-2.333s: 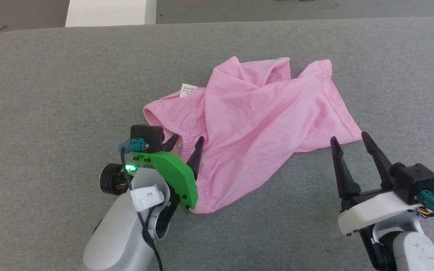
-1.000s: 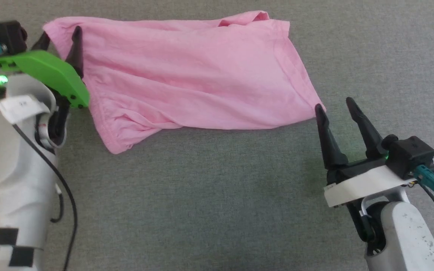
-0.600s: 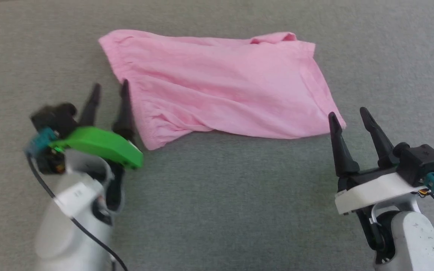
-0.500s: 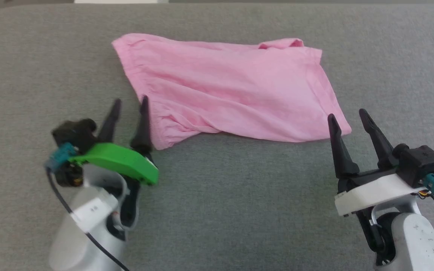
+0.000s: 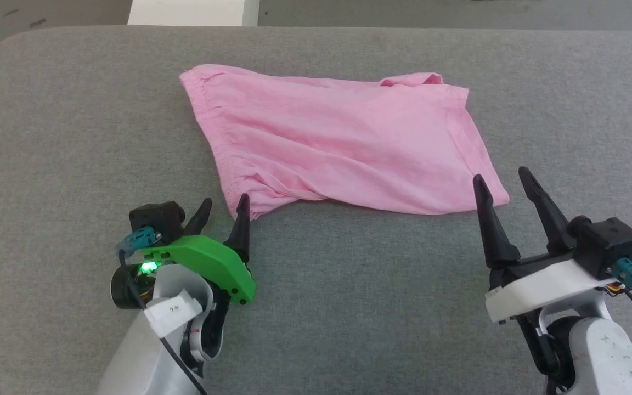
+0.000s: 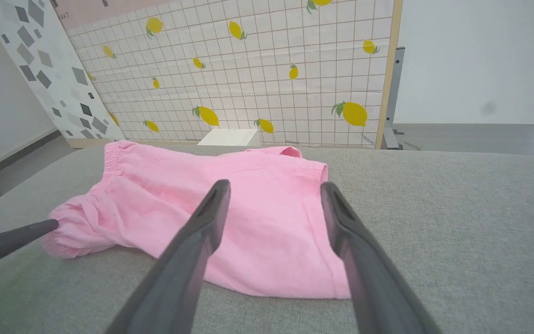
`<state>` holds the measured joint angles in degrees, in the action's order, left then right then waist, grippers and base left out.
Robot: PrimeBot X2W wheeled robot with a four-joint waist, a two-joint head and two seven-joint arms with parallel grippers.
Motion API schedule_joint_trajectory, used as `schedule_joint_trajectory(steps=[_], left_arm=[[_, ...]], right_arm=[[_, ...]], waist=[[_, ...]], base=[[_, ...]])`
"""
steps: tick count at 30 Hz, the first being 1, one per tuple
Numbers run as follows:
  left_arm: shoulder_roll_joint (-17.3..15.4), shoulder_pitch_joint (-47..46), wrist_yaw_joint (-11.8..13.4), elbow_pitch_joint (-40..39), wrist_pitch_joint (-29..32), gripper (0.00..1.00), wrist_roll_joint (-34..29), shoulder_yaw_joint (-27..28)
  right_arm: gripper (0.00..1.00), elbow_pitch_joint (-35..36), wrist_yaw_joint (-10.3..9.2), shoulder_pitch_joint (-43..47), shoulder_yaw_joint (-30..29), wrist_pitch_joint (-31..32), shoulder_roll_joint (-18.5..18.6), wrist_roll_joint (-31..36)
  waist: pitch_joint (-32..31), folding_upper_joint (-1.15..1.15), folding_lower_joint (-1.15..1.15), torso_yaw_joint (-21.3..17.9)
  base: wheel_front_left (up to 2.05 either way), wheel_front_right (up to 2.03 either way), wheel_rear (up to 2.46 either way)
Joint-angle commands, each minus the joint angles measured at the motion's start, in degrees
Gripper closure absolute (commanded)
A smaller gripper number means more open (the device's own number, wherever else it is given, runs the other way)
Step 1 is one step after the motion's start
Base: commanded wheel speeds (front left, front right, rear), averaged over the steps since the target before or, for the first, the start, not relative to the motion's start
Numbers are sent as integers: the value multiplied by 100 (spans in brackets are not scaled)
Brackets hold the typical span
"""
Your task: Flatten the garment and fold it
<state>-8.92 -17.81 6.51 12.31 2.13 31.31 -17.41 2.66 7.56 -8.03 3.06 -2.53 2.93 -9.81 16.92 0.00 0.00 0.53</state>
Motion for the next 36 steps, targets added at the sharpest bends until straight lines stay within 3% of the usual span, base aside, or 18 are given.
schedule_joint_trajectory(steps=[1, 10, 11, 12, 14, 25, 31, 36], left_arm=[[-1, -100, 40, 49, 107, 0, 104, 31], [-115, -520, 68, 259, 585, 0, 266, 103], [-135, -550, 54, 264, 637, 19, 282, 100], [-151, -571, 42, 256, 659, 54, 293, 102], [-194, -609, -5, 200, 629, 100, 296, 109], [-281, -99, -13, -229, 217, 100, 189, 47], [-298, 165, -39, -400, 193, 100, 197, -48], [-303, 170, -115, -447, 222, 100, 151, -198]], right_arm=[[0, 17, -8, 46, 23, 3, -5, -25], [0, -24, -8, -21, 103, -22, -5, -70], [0, -31, -8, -27, 108, -23, -5, -73], [0, -37, -8, -32, 111, -24, -5, -74], [0, -49, -8, -43, 109, -28, -5, -77], [0, -296, -8, -6, -170, 195, -5, 43], [0, -941, -8, -377, -838, 1042, -5, 272], [0, -1531, -8, -954, -909, 1868, -5, 379]], waist=[[47, 0, 0, -63], [182, 0, 0, -211], [194, 0, 0, -221], [203, 0, 0, -227], [215, 0, 0, -235], [80, 0, 0, -110], [102, 0, 0, 30], [189, 0, 0, 150]], base=[[0, 0, 0], [0, 0, 0], [0, 0, 0], [0, 0, 0], [0, 0, 0], [0, 0, 0], [0, 0, 0], [0, 0, 0]])
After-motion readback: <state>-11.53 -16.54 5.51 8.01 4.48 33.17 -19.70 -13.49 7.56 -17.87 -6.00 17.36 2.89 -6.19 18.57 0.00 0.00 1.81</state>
